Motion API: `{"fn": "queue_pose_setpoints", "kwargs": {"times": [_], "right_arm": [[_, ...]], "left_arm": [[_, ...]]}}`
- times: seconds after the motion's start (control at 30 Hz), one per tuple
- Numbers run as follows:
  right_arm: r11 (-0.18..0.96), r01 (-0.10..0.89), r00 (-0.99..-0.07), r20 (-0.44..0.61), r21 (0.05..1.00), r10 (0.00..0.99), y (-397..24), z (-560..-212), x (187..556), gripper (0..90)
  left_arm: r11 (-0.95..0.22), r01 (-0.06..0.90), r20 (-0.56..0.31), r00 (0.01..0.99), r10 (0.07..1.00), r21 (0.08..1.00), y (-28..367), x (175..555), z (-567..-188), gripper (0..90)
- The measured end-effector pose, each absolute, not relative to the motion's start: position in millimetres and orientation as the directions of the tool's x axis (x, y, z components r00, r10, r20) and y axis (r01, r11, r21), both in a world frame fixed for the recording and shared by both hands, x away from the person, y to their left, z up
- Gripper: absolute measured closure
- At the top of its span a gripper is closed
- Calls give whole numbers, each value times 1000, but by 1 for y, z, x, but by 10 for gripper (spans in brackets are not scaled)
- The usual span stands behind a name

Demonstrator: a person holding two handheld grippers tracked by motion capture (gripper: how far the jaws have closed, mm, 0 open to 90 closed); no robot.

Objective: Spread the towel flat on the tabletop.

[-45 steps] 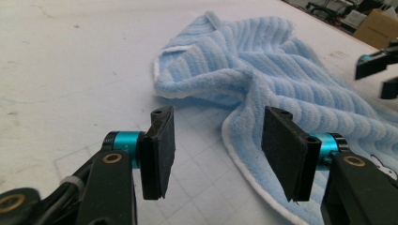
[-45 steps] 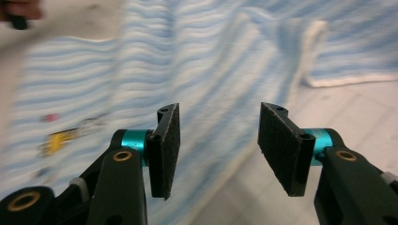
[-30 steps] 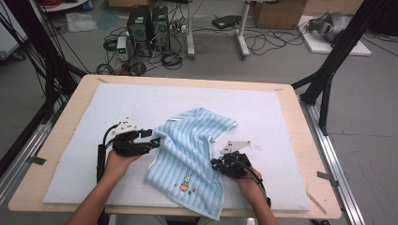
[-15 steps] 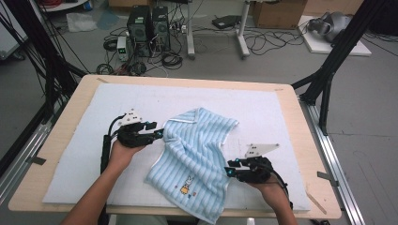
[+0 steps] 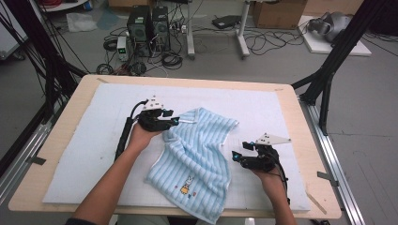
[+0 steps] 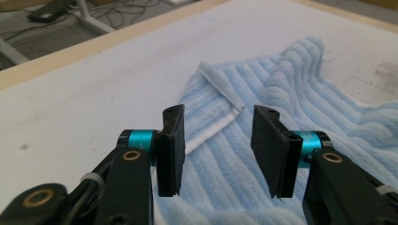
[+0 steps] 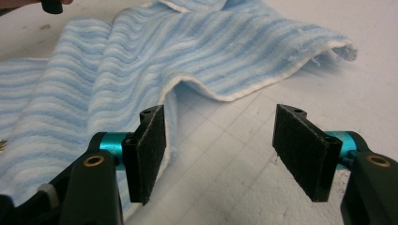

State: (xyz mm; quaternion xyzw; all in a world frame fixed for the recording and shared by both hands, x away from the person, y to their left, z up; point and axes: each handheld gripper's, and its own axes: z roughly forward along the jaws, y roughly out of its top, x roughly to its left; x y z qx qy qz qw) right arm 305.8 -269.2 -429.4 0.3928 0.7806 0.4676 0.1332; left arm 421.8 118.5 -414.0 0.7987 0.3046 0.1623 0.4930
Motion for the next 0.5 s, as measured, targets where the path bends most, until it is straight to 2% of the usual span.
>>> {"fn": "queue_pose_setpoints", "kwargs": {"times": [0.2,0.5], "right_arm": [[258,496,-647,155,829,747,-268,-432,312,344],[256,508,-635,157,823,757,-270,-432,313,344]], "left_arm": [[-426,318,-6,807,590,847,88,449,-424,550],[-477,378,-5,788,616,793,79,466,-441,499]]}}
